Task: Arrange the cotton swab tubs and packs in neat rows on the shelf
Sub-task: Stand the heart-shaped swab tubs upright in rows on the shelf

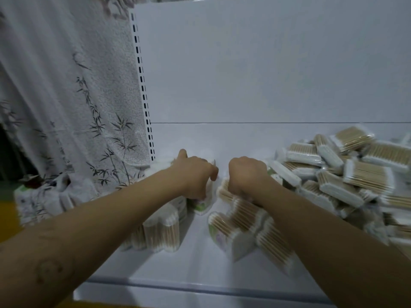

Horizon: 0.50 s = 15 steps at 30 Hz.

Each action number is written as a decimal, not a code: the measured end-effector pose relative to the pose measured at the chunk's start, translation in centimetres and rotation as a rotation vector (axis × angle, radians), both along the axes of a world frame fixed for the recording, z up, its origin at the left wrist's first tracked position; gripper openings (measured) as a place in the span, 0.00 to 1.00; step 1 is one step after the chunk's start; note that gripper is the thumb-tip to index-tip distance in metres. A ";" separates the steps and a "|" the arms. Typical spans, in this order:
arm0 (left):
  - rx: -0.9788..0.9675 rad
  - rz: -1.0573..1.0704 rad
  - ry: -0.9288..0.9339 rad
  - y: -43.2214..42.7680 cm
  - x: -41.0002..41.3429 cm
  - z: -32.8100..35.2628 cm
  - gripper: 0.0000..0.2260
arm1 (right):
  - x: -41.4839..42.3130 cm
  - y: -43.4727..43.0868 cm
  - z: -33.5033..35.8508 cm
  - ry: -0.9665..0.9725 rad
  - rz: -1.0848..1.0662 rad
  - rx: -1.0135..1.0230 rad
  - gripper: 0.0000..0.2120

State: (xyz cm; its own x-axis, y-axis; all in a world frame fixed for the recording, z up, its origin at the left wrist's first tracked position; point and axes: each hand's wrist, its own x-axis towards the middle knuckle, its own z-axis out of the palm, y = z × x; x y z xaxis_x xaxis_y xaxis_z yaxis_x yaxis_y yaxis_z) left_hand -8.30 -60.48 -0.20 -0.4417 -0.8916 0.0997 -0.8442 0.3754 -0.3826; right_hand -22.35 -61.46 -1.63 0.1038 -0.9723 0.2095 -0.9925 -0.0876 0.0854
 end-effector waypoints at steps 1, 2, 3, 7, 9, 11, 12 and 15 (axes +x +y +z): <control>0.011 0.006 0.008 0.0 0.0 0.0 0.23 | -0.1 0.0 0.2 -0.015 0.002 -0.020 0.09; 0.025 0.011 0.018 0.1 0.0 0.1 0.23 | -0.2 0.0 0.5 -0.034 0.004 -0.043 0.09; 0.038 0.013 0.023 0.1 0.0 0.1 0.24 | -0.4 0.1 0.7 -0.059 0.002 -0.058 0.09; 0.063 0.009 0.007 0.6 0.3 0.5 0.26 | -1.6 0.6 2.2 -0.197 -0.017 -0.109 0.05; 0.053 0.014 0.049 0.9 0.8 1.3 0.28 | -2.3 1.1 3.3 -0.309 -0.011 -0.131 0.07; 0.013 0.004 0.153 1.4 1.2 2.1 0.29 | -2.5 1.6 4.2 -0.453 0.000 -0.106 0.11; 0.000 -0.013 0.230 1.8 1.3 2.4 0.30 | -2.4 2.0 4.5 -0.532 0.013 -0.081 0.12; -0.009 -0.123 0.416 3.8 0.9 2.8 0.35 | -1.8 3.2 5.1 -0.711 0.057 0.025 0.12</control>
State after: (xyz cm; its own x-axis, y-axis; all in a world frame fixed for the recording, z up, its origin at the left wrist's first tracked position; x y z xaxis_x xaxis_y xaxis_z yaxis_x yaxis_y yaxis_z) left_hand -7.35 -56.70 2.61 -0.4655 -0.8329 0.2994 -0.8762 0.4814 -0.0233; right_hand -24.15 -58.26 3.47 0.0008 -0.9749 0.2225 -0.8008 -0.1339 -0.5838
